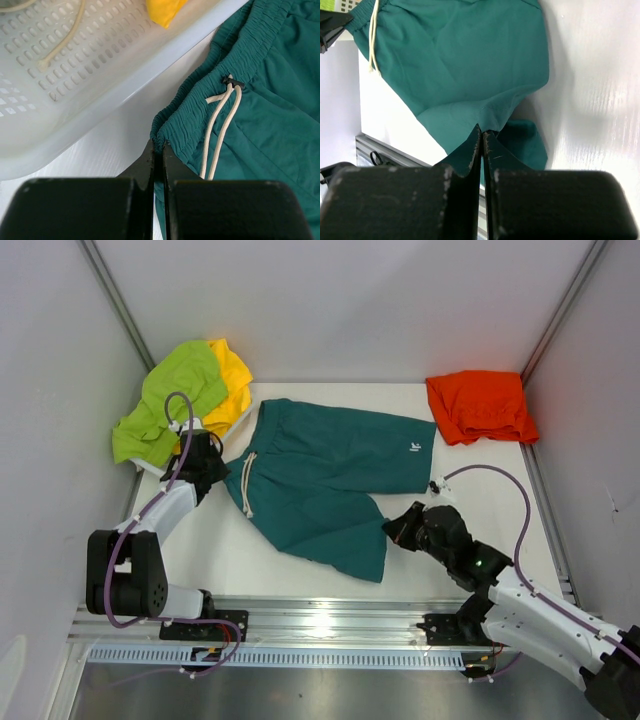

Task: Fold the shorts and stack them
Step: Flatten the shorts out

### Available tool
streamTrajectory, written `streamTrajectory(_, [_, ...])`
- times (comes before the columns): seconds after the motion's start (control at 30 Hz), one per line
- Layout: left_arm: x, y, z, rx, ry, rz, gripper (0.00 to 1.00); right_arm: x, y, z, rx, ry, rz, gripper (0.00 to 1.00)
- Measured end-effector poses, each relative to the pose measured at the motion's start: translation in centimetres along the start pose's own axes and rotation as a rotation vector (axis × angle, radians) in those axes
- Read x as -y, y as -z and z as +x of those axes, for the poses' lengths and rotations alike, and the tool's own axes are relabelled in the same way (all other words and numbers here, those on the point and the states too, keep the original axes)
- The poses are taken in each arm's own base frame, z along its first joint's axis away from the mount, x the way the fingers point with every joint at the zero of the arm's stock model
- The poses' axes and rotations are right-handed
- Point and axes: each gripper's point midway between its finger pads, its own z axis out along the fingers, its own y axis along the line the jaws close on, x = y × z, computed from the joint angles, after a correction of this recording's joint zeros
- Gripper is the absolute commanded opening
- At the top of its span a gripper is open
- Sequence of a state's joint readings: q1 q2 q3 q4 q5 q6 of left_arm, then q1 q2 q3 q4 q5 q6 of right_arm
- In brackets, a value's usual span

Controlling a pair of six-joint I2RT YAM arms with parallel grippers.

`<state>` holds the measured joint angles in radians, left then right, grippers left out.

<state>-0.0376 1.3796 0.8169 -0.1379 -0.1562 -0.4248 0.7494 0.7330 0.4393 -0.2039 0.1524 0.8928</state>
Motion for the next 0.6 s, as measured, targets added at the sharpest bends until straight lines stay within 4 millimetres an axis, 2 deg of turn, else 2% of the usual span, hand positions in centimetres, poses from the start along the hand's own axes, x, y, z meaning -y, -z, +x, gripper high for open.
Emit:
streamTrajectory(0.13, [0.0, 0.0, 0.0, 0.001, 0.0, 0.001, 0.0, -0.7, 0.1, -0.7, 0.008, 0.057, -0.016, 0.0])
streamTrajectory(0.43, [0.0, 0.1, -0.1, 0.004, -0.006, 0.001, 0.0, -3.7, -0.8, -2.8, 0.024, 0.136, -0.043, 0.0])
streamTrajectory(0.6, [-0.4, 0.1, -0.2, 0.007, -0.007, -0.018, 0.0, -2.3, -0.7, -2.1, 0.011, 0.114, 0.001, 0.0])
